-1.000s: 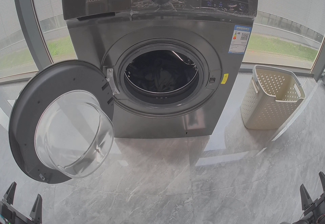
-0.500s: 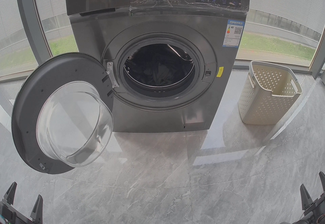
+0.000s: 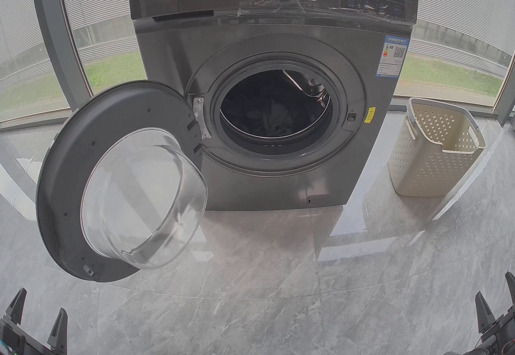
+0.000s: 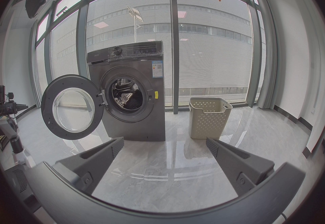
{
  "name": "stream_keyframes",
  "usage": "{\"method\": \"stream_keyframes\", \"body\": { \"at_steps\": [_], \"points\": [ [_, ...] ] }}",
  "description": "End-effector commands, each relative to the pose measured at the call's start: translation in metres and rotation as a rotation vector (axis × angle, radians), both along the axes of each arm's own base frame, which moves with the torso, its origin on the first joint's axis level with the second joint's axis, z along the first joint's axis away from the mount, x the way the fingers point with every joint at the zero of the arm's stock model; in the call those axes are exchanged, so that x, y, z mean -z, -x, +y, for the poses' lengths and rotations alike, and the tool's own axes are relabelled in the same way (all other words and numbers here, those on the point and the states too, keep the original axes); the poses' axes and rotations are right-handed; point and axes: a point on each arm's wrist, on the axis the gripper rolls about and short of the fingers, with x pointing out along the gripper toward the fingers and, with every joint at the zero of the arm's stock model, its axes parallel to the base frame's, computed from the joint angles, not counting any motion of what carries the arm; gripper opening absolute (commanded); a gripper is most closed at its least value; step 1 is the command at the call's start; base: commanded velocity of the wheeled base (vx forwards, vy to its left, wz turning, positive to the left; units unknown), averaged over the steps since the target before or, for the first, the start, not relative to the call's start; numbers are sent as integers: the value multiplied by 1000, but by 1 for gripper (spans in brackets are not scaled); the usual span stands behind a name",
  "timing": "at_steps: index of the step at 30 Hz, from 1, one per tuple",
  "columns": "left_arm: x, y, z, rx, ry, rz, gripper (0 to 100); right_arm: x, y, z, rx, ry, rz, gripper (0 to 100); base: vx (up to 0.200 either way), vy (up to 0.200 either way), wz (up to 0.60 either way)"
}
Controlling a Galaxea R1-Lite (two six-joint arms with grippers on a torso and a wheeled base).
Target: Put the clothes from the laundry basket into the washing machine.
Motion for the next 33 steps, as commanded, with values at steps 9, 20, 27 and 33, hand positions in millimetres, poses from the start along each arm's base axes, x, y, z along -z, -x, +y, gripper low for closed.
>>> {"method": "stream_keyframes", "body": {
  "at_steps": [9, 20, 27, 33],
  "points": [
    [4, 0, 0, 0, 3, 1, 100, 3, 0, 0, -1, 0, -2, 100, 0, 111, 0],
    [4, 0, 0, -5, 7, 1, 100, 3, 0, 0, -1, 0, -2, 100, 0, 127, 0],
    [4, 0, 0, -2, -10, 1, 100, 3, 0, 0, -1, 0, -2, 100, 0, 0, 0],
    [4, 0, 0, 1, -10, 1, 100, 3, 0, 0, -1, 1, -2, 100, 0, 0, 0]
  ]
}}
